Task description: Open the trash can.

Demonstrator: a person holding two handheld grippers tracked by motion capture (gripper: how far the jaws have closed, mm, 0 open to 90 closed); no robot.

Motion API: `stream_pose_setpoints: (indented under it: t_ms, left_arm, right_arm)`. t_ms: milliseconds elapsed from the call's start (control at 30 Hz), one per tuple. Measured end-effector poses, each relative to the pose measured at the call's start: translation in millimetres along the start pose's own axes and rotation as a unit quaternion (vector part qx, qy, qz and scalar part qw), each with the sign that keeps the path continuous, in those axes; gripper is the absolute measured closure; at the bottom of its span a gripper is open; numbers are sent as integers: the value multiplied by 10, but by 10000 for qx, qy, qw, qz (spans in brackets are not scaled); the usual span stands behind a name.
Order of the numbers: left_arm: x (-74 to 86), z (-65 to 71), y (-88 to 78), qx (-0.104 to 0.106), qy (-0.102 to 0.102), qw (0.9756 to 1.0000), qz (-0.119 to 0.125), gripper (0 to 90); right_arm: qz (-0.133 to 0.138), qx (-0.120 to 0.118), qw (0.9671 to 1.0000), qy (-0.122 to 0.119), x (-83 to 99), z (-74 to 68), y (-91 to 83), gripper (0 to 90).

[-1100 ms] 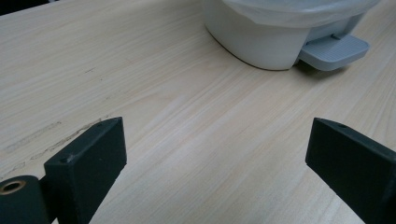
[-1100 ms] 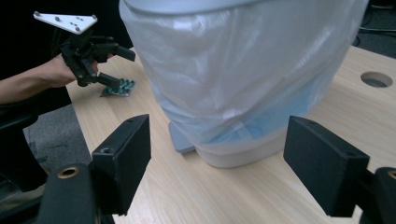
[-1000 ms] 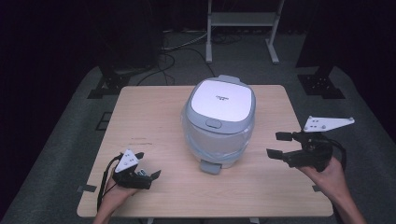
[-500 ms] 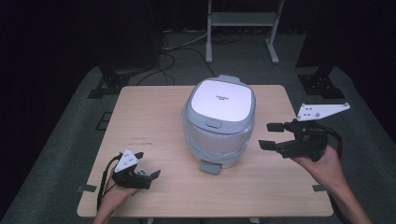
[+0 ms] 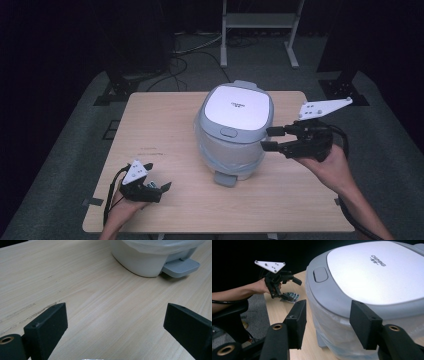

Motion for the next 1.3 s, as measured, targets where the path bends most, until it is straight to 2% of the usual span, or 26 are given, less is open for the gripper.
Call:
stream_pose_setpoints:
  t_ms: [533, 633, 1000, 1167, 1300]
  left_arm:
    - [1, -12, -17, -43, 1, 10000, 9, 43]
    - [7, -14, -23, -54, 9, 10000, -7, 43]
    - [20, -26, -37, -63, -32, 10000, 7, 44]
    - [25, -29, -40, -60, -38, 10000, -1, 44]
    - [29, -32, -46, -68, -40, 10000, -5, 44]
  right_arm:
    - [-172, -170, 9993, -299, -294, -114, 295, 693]
    - [-271, -232, 9987, -350, -353, -142, 385, 770]
    - [-396, -283, 9980, -413, -463, -146, 608, 861]
    - [-427, -251, 9977, -461, -476, -157, 675, 876]
    - [-380, 78, 9960, -806, -482, -223, 689, 895]
Point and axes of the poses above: each handheld gripper's, and its own axes: y roughly forward along the jaws, x roughly out of its underside, z roughly to its right, the point moved 1 cm from there along y, roughly forward along the jaws, and after that the axes turned 7 degrees about x, right-handed, at the moved point
